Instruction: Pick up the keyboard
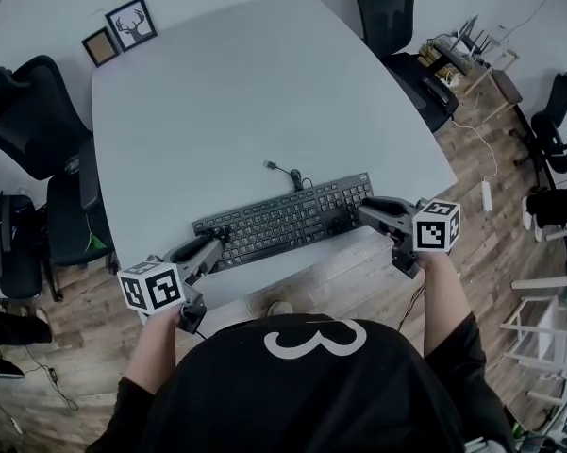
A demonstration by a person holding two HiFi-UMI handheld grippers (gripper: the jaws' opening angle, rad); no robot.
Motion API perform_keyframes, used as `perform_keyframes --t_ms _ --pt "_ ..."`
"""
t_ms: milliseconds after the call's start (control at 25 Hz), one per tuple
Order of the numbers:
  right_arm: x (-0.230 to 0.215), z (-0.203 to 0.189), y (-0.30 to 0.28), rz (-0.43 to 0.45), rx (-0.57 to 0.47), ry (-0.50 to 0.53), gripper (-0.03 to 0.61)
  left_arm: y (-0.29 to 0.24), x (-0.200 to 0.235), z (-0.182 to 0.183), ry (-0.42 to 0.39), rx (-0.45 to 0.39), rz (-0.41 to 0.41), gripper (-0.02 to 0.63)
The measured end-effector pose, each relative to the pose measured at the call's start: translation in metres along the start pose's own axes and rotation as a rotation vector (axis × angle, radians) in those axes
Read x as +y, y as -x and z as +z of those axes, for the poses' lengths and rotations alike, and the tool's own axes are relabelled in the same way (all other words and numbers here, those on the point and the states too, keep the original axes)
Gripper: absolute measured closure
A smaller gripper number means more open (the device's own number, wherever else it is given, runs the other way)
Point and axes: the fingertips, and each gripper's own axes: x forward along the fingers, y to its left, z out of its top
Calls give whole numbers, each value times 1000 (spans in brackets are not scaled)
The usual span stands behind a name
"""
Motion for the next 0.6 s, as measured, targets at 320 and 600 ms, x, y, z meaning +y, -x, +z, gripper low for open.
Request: perform_keyframes --t_ms 320,600 --pt "-59 -16 5 -86 68 -47 334 9 58 -16 114 -6 138 414" --pt "-91 -22 -4 -117 151 -30 305 -3 76 -31 184 15 136 403"
